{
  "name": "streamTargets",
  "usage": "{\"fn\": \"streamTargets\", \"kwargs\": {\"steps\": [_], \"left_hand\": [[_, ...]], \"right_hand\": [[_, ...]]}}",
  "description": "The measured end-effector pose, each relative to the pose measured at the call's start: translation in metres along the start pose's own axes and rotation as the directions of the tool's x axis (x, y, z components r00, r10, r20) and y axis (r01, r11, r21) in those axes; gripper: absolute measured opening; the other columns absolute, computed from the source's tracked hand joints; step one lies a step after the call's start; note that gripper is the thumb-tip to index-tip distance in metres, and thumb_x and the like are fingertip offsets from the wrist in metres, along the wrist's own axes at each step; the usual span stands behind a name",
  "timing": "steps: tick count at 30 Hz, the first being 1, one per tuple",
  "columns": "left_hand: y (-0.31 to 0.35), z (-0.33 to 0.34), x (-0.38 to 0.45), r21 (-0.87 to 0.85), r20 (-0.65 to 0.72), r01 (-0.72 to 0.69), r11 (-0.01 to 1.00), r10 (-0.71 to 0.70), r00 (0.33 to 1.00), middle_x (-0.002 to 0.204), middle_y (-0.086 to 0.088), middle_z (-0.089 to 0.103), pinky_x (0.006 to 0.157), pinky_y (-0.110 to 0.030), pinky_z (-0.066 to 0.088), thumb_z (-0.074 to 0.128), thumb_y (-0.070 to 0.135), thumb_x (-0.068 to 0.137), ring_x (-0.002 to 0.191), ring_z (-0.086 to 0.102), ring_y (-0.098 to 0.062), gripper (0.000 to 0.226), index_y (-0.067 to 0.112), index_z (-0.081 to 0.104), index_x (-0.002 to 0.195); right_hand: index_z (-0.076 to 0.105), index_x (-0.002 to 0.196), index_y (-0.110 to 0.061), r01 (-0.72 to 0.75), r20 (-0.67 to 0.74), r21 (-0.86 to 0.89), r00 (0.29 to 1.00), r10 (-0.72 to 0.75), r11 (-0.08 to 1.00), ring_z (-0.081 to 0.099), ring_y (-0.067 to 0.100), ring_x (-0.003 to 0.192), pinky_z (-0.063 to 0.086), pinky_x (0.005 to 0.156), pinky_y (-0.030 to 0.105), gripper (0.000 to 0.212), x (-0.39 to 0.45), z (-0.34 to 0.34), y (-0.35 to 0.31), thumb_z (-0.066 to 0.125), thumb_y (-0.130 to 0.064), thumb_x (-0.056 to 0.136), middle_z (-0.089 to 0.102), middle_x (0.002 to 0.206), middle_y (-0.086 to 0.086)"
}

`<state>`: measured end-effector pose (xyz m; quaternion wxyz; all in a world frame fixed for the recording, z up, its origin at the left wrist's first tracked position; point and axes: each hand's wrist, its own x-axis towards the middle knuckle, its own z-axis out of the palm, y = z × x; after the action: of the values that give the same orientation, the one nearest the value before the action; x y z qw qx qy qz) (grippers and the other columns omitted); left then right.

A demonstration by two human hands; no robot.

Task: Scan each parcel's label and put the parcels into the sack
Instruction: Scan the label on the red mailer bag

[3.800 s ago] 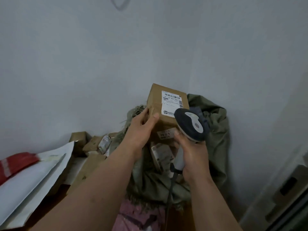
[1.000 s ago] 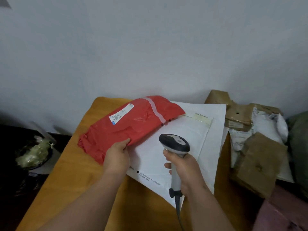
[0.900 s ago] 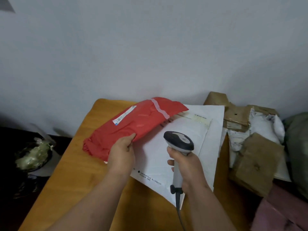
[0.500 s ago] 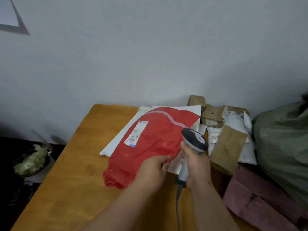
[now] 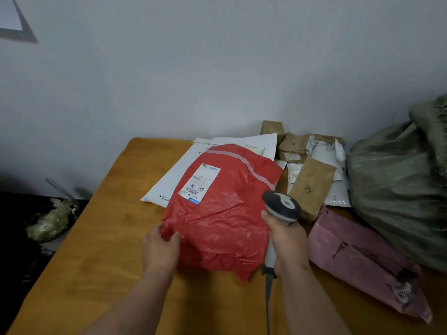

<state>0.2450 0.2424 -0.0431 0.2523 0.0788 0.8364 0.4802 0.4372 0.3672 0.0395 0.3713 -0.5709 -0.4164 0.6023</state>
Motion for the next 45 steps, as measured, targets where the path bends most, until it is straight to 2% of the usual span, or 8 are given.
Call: {"fn": "streamTargets", "kwargs": {"steps": [5, 10, 13, 16, 19, 24, 39, 45], "left_hand": [[0.013, -0.007, 0.032, -0.045, 0.086, 0.104, 0.994, -0.099, 0.991, 0.158, -0.009, 0.033, 0.107, -0.053, 0.043, 0.072, 0.036, 0.088, 0.138, 0.042, -0.033, 0.085, 0.024, 0.024, 0.156], [0.027, -0.004, 0.050, -0.134, 0.263, 0.193, 0.972, -0.153, 0.953, 0.148, -0.009, 0.049, 0.099, -0.043, 0.043, 0.073, 0.030, 0.090, 0.126, 0.052, -0.029, 0.079, 0.019, 0.030, 0.155], [0.030, -0.004, 0.051, -0.088, 0.287, 0.249, 0.964, -0.215, 0.933, 0.135, -0.006, 0.059, 0.095, -0.040, 0.046, 0.070, 0.033, 0.092, 0.118, 0.057, -0.027, 0.059, 0.017, 0.047, 0.145], [0.024, -0.001, 0.043, -0.059, 0.401, 0.273, 0.960, -0.227, 0.888, 0.092, 0.006, 0.070, 0.064, -0.022, 0.047, 0.066, 0.028, 0.096, 0.082, 0.062, -0.010, 0.018, 0.016, 0.066, 0.110], [0.018, 0.003, 0.035, -0.100, 0.457, 0.329, 0.939, -0.251, 0.853, 0.091, -0.009, 0.076, 0.051, -0.023, 0.051, 0.063, 0.016, 0.098, 0.069, 0.070, -0.015, 0.010, 0.011, 0.070, 0.095], [0.017, 0.010, 0.028, -0.139, 0.500, 0.389, 0.911, -0.275, 0.821, 0.093, -0.011, 0.076, 0.064, -0.030, 0.053, 0.061, 0.014, 0.098, 0.082, 0.070, -0.026, 0.011, 0.007, 0.070, 0.099], [0.014, 0.012, 0.009, -0.178, 0.504, 0.398, 0.900, -0.264, 0.822, 0.095, -0.005, 0.076, 0.067, -0.034, 0.055, 0.060, 0.020, 0.099, 0.090, 0.070, -0.026, 0.011, 0.017, 0.070, 0.099], [0.013, 0.014, 0.009, -0.184, 0.481, 0.395, 0.900, -0.268, 0.835, 0.079, 0.001, 0.077, 0.059, -0.030, 0.054, 0.060, 0.020, 0.099, 0.083, 0.071, -0.023, 0.012, 0.017, 0.071, 0.096]], "right_hand": [[0.074, 0.094, -0.015, -0.072, 0.155, -0.049, 0.985, 0.078, 0.996, 0.069, 0.024, 0.081, 0.056, 0.078, 0.042, 0.021, -0.003, 0.024, -0.006, 0.084, -0.028, 0.081, 0.074, 0.084, 0.005], [0.078, 0.094, -0.013, -0.137, 0.281, -0.156, 0.943, 0.177, 0.978, 0.074, 0.023, 0.075, 0.060, 0.073, 0.038, 0.021, -0.018, 0.056, 0.014, 0.085, -0.028, 0.080, 0.077, 0.078, 0.003], [0.077, 0.084, -0.015, -0.125, 0.252, -0.201, 0.952, 0.175, 0.972, 0.067, 0.016, 0.061, 0.053, 0.065, 0.035, 0.015, -0.017, 0.065, 0.019, 0.084, -0.028, 0.081, 0.072, 0.064, -0.002], [0.075, 0.083, -0.011, -0.163, 0.239, -0.202, 0.948, 0.210, 0.966, 0.064, 0.014, 0.055, 0.050, 0.057, 0.031, 0.015, -0.015, 0.068, 0.020, 0.082, -0.024, 0.083, 0.068, 0.059, -0.002], [0.075, 0.083, -0.009, -0.175, 0.250, -0.204, 0.942, 0.224, 0.963, 0.062, 0.014, 0.054, 0.048, 0.053, 0.030, 0.015, -0.017, 0.066, 0.020, 0.081, -0.022, 0.083, 0.066, 0.061, 0.000], [0.075, 0.077, -0.012, -0.173, 0.269, -0.198, 0.937, 0.223, 0.965, 0.061, 0.016, 0.054, 0.048, 0.056, 0.032, 0.012, -0.016, 0.055, 0.018, 0.080, -0.021, 0.083, 0.065, 0.061, 0.002], [0.070, 0.079, -0.009, -0.308, 0.308, -0.086, 0.896, 0.320, 0.947, 0.057, 0.013, 0.050, 0.046, 0.047, 0.025, 0.015, -0.031, 0.035, 0.013, 0.078, -0.020, 0.083, 0.061, 0.064, 0.004], [0.071, 0.079, -0.009, -0.295, 0.297, -0.088, 0.904, 0.307, 0.952, 0.058, 0.014, 0.050, 0.047, 0.047, 0.025, 0.015, -0.030, 0.034, 0.014, 0.079, -0.020, 0.083, 0.062, 0.063, 0.005]]}}
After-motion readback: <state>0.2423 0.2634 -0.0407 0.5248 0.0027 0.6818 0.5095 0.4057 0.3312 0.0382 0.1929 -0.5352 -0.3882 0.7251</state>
